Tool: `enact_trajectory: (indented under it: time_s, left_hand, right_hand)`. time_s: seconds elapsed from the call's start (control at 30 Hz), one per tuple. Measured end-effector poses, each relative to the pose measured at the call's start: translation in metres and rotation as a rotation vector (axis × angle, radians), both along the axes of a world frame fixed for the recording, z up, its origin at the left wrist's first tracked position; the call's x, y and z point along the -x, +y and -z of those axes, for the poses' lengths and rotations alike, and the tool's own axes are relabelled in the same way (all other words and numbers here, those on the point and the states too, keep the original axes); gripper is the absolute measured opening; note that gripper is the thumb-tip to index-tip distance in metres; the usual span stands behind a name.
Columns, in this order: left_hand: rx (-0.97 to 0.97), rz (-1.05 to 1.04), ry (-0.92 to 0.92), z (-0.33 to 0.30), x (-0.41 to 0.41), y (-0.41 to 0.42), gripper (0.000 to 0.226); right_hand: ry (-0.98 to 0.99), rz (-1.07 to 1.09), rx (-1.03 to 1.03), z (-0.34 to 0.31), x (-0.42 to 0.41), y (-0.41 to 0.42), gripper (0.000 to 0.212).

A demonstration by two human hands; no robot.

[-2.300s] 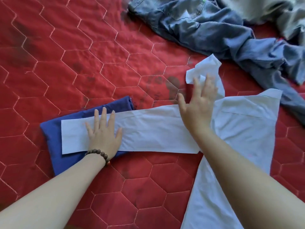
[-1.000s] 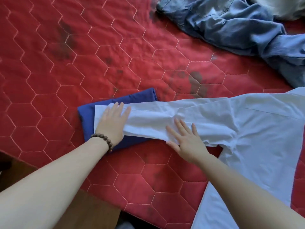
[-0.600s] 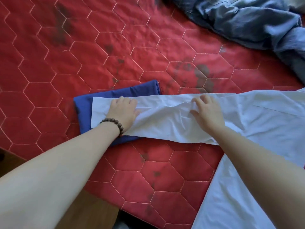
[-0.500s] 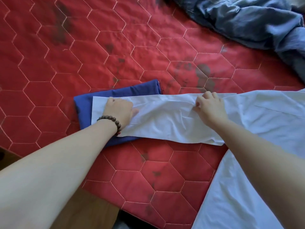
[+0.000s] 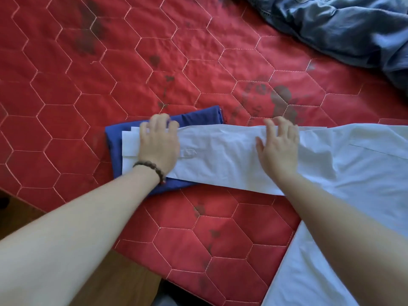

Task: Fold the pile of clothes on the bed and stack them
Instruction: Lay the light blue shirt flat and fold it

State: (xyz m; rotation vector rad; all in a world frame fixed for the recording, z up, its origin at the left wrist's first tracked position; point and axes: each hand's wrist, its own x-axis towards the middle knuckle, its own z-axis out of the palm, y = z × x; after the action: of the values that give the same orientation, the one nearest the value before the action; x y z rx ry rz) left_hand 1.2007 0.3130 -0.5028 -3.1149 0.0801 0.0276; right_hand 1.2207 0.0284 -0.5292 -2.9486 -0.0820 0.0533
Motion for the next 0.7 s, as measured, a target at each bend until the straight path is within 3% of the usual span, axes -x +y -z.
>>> enact_trajectory:
  time_s: [0.1,0.2,0.33,0.53,0.7]
  left_hand:
    - [0.195,0.159,0.084,0.014,0.017,-0.052,0.037]
    - [0.155,0.119,0.305,0.029,0.031,-0.08,0.064]
    - [0.094,-0.001,0.311,0.051,0.04,-0.073,0.066]
    - [0.096,-0.067,0.263,0.057,0.042,-0.065,0.066]
    - [0.086,-0.057,0.252,0.059,0.043,-0.066,0.067]
  right_hand:
    - [0.029,-0.164,-0.075,0.011,0.023,0.034,0.048]
    - [0.153,-0.26,-0.105,0.023,0.04,0.053,0.058]
    - [0.28,-0.201,0.067,0.031,0.04,0.009,0.067]
    - [0.346,0.165,0.243,0.025,0.039,-0.106,0.066]
    - [0.361,0.417,0.202,0.022,0.038,-0.113,0.065]
